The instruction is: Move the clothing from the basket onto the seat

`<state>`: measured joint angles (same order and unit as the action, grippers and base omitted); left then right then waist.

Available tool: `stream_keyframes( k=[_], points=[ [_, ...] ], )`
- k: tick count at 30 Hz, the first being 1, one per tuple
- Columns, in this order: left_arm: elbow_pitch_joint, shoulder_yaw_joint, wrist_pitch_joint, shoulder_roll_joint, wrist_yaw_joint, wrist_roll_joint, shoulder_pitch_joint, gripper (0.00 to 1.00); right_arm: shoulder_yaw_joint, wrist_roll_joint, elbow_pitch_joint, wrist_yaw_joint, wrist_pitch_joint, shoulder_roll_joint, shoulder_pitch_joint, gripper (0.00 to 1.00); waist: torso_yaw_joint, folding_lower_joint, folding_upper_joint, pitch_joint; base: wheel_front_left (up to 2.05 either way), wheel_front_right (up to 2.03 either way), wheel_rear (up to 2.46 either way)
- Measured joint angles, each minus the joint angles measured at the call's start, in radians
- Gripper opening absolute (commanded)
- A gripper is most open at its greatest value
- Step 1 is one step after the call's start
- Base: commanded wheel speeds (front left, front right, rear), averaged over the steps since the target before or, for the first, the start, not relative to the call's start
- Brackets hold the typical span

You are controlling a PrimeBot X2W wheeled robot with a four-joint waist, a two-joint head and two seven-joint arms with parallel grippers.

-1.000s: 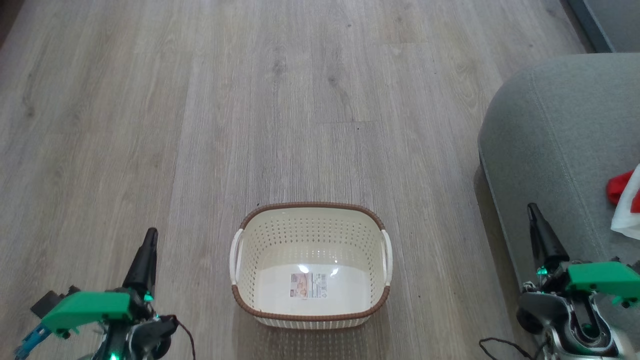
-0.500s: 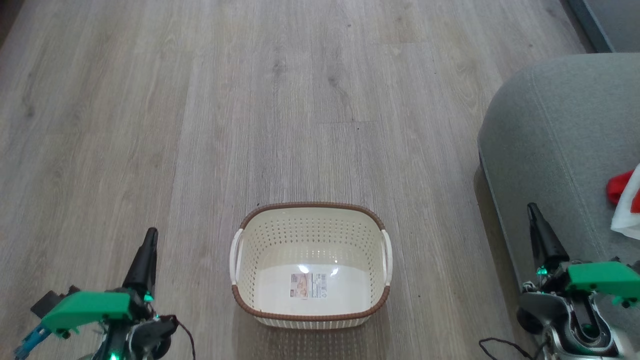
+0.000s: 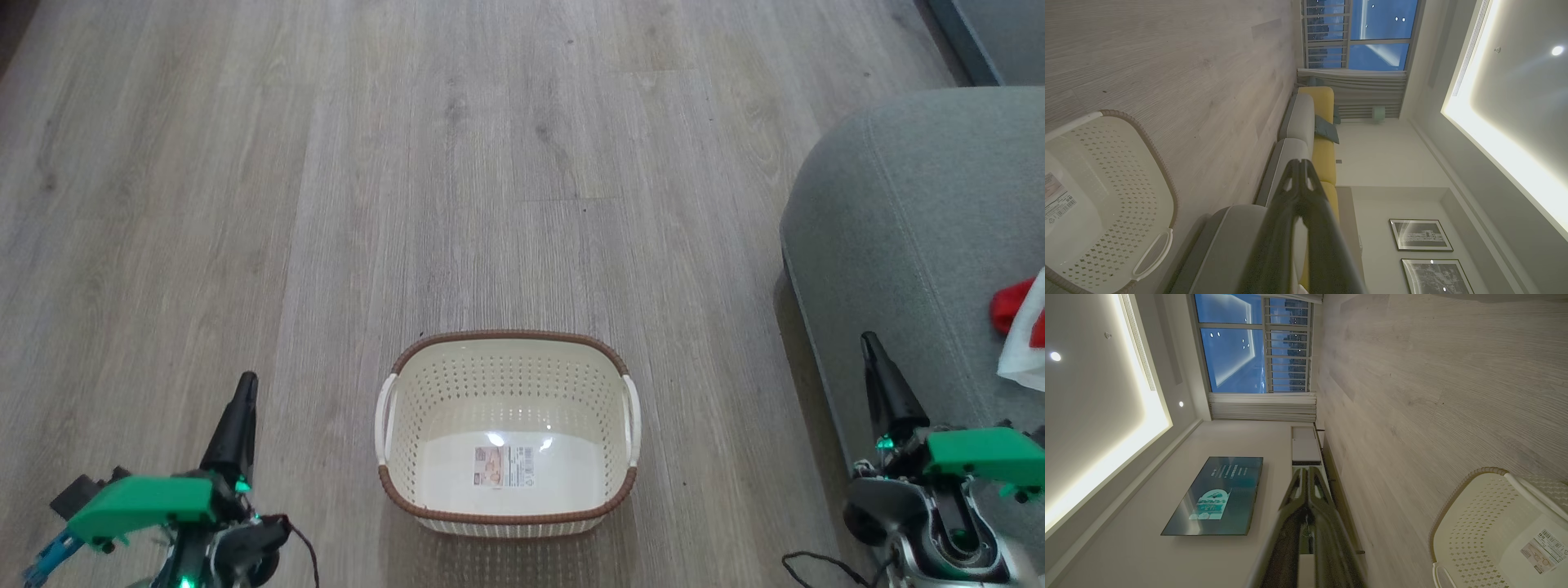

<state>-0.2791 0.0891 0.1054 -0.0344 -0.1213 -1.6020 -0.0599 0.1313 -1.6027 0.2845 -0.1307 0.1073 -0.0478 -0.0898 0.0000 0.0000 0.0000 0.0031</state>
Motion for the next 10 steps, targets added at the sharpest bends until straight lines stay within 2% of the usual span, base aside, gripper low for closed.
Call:
stream_keyframes(
  k=[10],
  points=[
    [0.000, 0.000, 0.000, 0.000, 0.000, 0.000, 0.000, 0.00, 0.000, 0.000, 0.000, 0.000, 0.000, 0.000, 0.000, 0.00, 0.000, 0.0000, 0.0000, 0.000, 0.00, 0.00, 0.00]
  ],
)
